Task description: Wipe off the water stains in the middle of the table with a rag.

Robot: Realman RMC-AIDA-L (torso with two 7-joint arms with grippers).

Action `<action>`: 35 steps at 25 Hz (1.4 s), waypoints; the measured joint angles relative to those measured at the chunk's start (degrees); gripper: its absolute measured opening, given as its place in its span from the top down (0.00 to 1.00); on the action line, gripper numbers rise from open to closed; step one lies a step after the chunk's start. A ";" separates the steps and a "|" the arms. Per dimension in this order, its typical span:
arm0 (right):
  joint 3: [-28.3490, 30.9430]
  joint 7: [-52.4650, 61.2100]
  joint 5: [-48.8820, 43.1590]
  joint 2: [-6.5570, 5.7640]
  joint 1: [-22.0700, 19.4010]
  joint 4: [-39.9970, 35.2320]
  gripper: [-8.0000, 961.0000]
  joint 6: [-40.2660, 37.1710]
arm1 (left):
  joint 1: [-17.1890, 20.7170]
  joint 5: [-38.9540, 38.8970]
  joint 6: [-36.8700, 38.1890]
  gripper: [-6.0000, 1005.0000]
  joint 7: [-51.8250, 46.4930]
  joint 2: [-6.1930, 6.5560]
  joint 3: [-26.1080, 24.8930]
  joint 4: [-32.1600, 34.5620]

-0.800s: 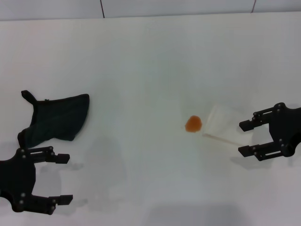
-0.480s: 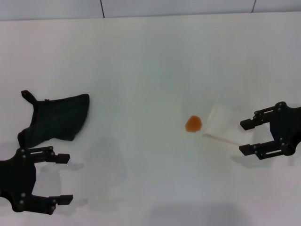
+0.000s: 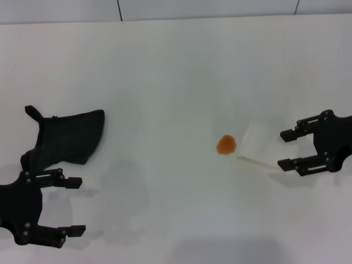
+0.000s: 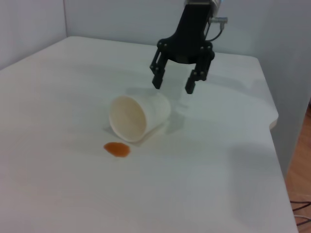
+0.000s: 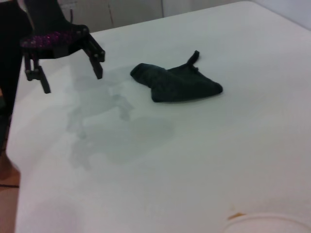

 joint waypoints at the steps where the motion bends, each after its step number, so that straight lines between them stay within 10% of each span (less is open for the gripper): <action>1: -0.08 0.09 -0.09 0.02 -0.02 -0.34 0.29 0.42 | -0.03 -0.01 0.00 0.12 -0.01 0.00 0.00 0.05; 10: -2.01 7.41 -3.38 0.13 1.53 -3.50 0.27 4.60 | -0.50 -0.01 -0.27 0.12 -0.28 0.00 0.07 0.22; 16: -6.26 16.92 -13.39 0.18 7.65 -3.63 0.26 4.84 | -0.98 -0.01 -0.80 0.12 -0.04 0.00 0.15 0.21; 19: -7.81 21.58 -17.77 0.17 11.46 -2.54 0.09 4.49 | -1.09 0.00 -1.24 0.12 0.00 0.00 0.33 0.21; 35: -15.81 30.11 -26.07 0.38 22.44 4.18 0.09 1.37 | -2.64 0.31 -2.83 0.12 0.27 0.01 0.44 -0.07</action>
